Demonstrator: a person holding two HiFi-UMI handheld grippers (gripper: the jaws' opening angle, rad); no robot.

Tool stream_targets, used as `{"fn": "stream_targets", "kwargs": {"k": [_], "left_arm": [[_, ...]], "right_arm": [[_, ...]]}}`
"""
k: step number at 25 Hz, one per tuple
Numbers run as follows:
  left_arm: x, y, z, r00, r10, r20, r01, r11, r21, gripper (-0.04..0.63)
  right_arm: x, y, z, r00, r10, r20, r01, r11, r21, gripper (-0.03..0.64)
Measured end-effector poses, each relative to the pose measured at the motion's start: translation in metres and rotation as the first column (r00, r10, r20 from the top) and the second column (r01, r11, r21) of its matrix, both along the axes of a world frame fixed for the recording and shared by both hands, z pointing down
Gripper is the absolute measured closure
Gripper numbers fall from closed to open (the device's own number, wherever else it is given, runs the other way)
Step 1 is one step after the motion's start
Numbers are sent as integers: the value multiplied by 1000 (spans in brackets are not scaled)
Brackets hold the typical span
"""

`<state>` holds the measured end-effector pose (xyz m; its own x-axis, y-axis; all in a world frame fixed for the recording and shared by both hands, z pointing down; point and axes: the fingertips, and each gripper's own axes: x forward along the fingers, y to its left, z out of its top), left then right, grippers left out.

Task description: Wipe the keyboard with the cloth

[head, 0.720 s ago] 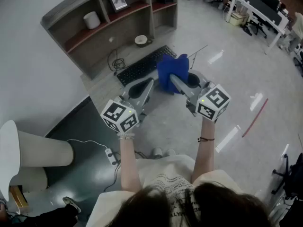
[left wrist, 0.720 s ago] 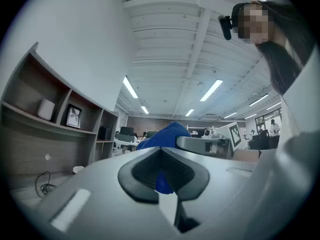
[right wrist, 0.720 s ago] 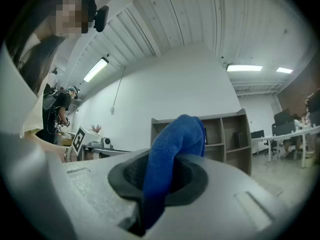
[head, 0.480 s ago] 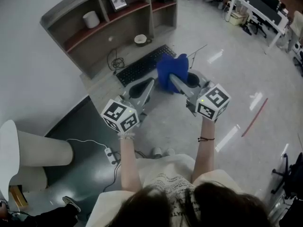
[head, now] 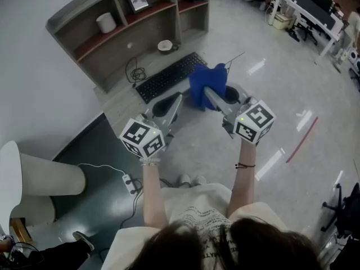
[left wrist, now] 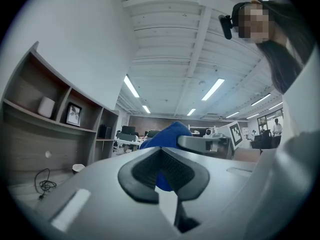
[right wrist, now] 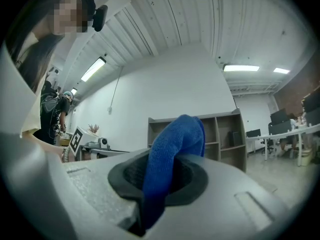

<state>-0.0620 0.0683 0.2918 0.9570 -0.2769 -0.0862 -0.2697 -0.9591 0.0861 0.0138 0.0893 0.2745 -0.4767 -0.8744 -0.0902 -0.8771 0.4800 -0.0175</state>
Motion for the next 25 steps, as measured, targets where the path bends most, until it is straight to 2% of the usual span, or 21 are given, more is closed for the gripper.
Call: {"fn": "stream_targets", "kwargs": {"k": [5, 13, 25], "left_arm": [[8, 12, 8, 1000, -17, 8, 17, 1000, -19, 591], [12, 10, 28, 999, -39, 31, 41, 997, -61, 591], [23, -33, 35, 999, -36, 38, 38, 998, -55, 591]], "right_arm": [[17, 10, 1, 999, 27, 37, -27, 1000, -3, 558], [30, 5, 22, 997, 46, 60, -43, 998, -54, 558], [29, -40, 32, 998, 21, 58, -17, 998, -65, 558]]}}
